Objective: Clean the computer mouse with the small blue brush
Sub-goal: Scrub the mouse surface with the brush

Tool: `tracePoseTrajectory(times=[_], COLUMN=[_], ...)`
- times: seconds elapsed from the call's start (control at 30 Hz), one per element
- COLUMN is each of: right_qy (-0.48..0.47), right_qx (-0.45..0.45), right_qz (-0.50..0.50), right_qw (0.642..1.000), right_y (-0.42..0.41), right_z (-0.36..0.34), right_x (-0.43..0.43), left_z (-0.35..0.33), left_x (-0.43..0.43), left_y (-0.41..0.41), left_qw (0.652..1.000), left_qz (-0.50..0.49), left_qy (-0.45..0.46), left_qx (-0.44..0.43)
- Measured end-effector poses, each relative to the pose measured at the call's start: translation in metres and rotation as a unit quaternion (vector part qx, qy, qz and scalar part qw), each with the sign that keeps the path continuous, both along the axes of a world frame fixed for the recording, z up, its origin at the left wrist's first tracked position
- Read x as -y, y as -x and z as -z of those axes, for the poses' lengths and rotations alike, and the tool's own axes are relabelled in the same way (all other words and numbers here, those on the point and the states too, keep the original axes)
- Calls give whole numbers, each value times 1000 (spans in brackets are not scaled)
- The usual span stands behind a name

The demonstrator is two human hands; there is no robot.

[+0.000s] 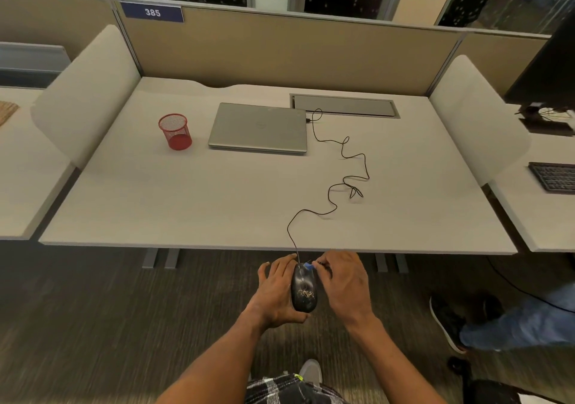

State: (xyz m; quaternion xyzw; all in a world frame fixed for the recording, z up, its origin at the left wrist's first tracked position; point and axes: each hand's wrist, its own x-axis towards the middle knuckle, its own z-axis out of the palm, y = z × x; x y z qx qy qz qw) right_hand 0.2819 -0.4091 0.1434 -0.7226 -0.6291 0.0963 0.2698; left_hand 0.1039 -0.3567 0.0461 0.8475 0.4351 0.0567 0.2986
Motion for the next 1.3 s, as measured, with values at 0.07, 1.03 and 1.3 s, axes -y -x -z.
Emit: tracePoseTrajectory(times=[0.07, 1.03, 1.3], right_qy=[28, 44, 51], right_qx=[-1, -44, -61], right_qz=[-32, 115, 140], right_qw=[999, 991, 987], right_y=[4, -3, -6], right_z=[2, 4, -2], right_x=[3, -9, -9], left_z=[0, -1, 0], left_x=[0, 0, -1], left_y=[0, 1, 2], left_qw=[1000, 1000, 1000], left_qz=[1, 23, 14], left_qy=[4, 3, 3], left_qx=[-2, -5, 4])
